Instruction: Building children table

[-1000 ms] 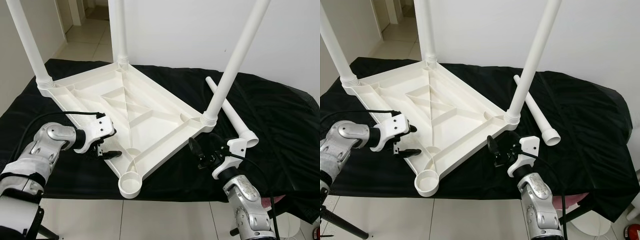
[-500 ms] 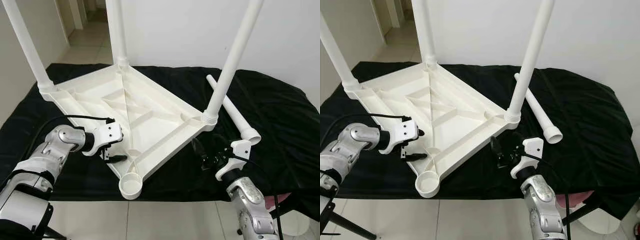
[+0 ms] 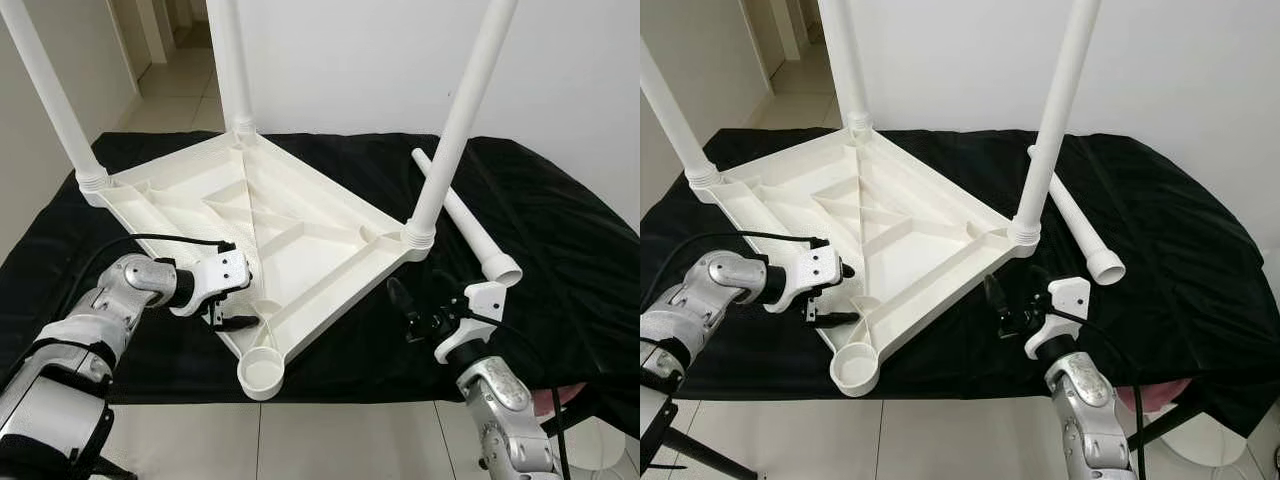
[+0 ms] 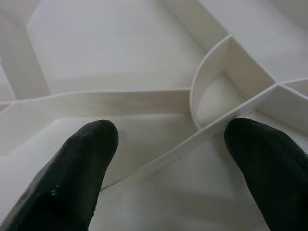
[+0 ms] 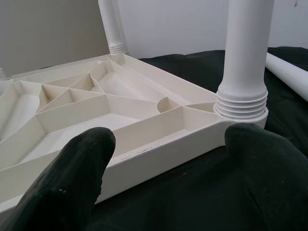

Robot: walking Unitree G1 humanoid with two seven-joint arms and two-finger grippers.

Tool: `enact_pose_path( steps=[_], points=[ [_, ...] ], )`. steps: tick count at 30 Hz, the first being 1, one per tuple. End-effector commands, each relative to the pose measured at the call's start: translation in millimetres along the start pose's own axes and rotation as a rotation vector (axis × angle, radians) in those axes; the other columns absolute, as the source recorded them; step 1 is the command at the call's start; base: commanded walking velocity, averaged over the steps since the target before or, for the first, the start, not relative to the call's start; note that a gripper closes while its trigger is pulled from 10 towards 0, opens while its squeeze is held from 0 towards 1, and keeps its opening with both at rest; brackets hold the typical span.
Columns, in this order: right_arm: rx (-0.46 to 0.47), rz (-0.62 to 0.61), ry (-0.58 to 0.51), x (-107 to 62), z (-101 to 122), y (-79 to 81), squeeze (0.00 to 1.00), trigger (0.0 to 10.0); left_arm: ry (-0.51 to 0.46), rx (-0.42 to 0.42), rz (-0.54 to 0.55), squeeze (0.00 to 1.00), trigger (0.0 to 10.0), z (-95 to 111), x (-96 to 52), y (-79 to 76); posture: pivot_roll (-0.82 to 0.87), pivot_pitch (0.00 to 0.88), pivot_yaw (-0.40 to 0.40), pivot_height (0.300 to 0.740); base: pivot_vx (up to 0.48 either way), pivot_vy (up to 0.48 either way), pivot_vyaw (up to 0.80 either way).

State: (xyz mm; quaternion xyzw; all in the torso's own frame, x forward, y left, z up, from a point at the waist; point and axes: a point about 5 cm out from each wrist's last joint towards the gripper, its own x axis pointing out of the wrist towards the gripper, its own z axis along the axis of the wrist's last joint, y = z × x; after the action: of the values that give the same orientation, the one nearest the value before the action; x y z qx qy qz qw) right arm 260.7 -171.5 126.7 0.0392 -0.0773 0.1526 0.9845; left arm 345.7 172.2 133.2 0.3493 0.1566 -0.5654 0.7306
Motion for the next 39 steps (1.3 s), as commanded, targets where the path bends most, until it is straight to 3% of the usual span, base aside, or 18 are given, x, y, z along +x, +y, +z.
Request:
enact_pose_path(
  steps=[1, 2, 3, 4, 5, 13, 24, 25, 27, 28, 29, 36, 37, 38, 39],
  points=[
    [-0.013, -0.012, -0.017, -0.3, 4.4, -3.2, 0.0, 10.0, 0.009, -0.04, -0.372, 0.0, 3.8, -3.4, -1.6, -19.4, -0.04, 0.0, 0.023, 0.74, 0.0, 0.0, 0.0],
    [-0.014, -0.011, -0.016, -0.1, 4.6, -3.4, 0.0, 10.0, 0.008, -0.053, -0.392, 0.0, 3.8, -3.9, -2.6, -19.9, -0.04, 0.0, 0.023, 0.74, 0.0, 0.0, 0.0],
    [-0.017, -0.01, -0.016, -0.1, 5.2, -3.8, 0.0, 10.0, 0.011, -0.067, -0.418, 0.0, 0.9, -4.9, -4.7, -20.6, -0.04, 0.005, 0.022, 0.74, 0.0, 0.0, 0.0],
    [-0.019, -0.01, -0.015, -0.1, 5.6, -4.1, 0.0, 10.0, 0.014, -0.074, -0.435, 0.0, 0.9, -5.5, -6.3, -21.0, -0.04, 0.005, 0.022, 0.74, 0.0, 0.0, 0.0],
    [-0.023, -0.008, -0.014, 0.3, 6.1, -4.8, 0.0, 10.0, 0.019, -0.08, -0.451, 0.0, 0.0, -6.4, -8.2, -21.2, -0.04, 0.005, 0.022, 0.74, 0.0, 0.0, 0.0],
    [-0.034, -0.008, -0.013, 0.5, 8.1, -7.8, 0.0, 10.0, 0.026, -0.068, -0.486, 0.0, 0.0, -6.0, -10.5, -22.2, -0.05, 0.017, 0.021, 0.74, 0.0, 0.0, 0.0],
    [-0.039, -0.018, -0.011, -1.6, 8.3, -8.3, 0.0, 10.0, 0.017, -0.07, -0.533, 0.0, 0.0, -7.3, -2.3, -31.7, -0.05, 0.022, 0.028, 0.74, 0.0, 0.0, 0.0],
    [-0.041, -0.02, -0.011, -1.8, 8.4, -8.6, 0.0, 10.0, -0.001, -0.056, -0.518, 0.0, 1.3, -4.8, 0.1, -31.0, -0.05, 0.023, 0.029, 0.74, 0.0, 0.0, 0.0],
    [-0.041, -0.02, -0.011, -1.8, 8.4, -8.6, 0.0, 10.0, -0.001, -0.056, -0.518, 0.0, 1.3, -4.8, 0.1, -31.0, -0.05, 0.023, 0.029, 0.74, 0.0, 0.0, 0.0],
    [-0.04, -0.023, -0.012, -1.9, 8.7, -8.8, 0.0, 10.0, -0.016, -0.037, -0.49, 0.0, 5.8, -1.0, 1.8, -27.8, -0.06, 0.022, 0.03, 0.74, 0.0, 0.0, 0.0],
    [-0.039, -0.025, -0.013, -1.9, 8.8, -8.9, 0.0, 10.0, -0.034, -0.025, -0.456, 1.0, 10.0, 3.7, 2.3, -22.7, -0.05, 0.022, 0.03, 0.74, 0.0, 0.0, 0.0],
    [-0.027, -0.016, -0.015, -1.3, 7.4, -5.5, 0.0, 10.0, -0.042, -0.004, -0.392, 1.0, 10.0, 15.8, -7.5, -4.5, -0.05, 0.014, 0.031, 0.74, 0.0, 0.0, 0.0],
    [-0.022, -0.012, -0.015, -1.3, 7.2, -4.9, 0.0, 10.0, -0.036, -0.005, -0.389, 0.08, 10.0, 15.5, -9.2, -3.1, -0.05, 0.013, 0.03, 0.74, 0.0, 0.0, 0.0],
    [-0.017, -0.005, -0.015, -1.3, 7.1, -4.1, 0.0, 10.0, -0.029, -0.008, -0.383, 0.08, 10.0, 15.3, -11.1, -1.5, -0.05, 0.012, 0.03, 0.74, 0.0, 0.0, 0.0],
    [-0.014, 0.001, -0.015, -1.7, 7.2, -3.0, 0.0, 10.0, -0.028, -0.005, -0.372, 0.0, 10.0, 15.8, -14.0, 1.2, -0.05, 0.012, 0.03, 0.74, 0.0, 0.0, 0.0]
  ],
)
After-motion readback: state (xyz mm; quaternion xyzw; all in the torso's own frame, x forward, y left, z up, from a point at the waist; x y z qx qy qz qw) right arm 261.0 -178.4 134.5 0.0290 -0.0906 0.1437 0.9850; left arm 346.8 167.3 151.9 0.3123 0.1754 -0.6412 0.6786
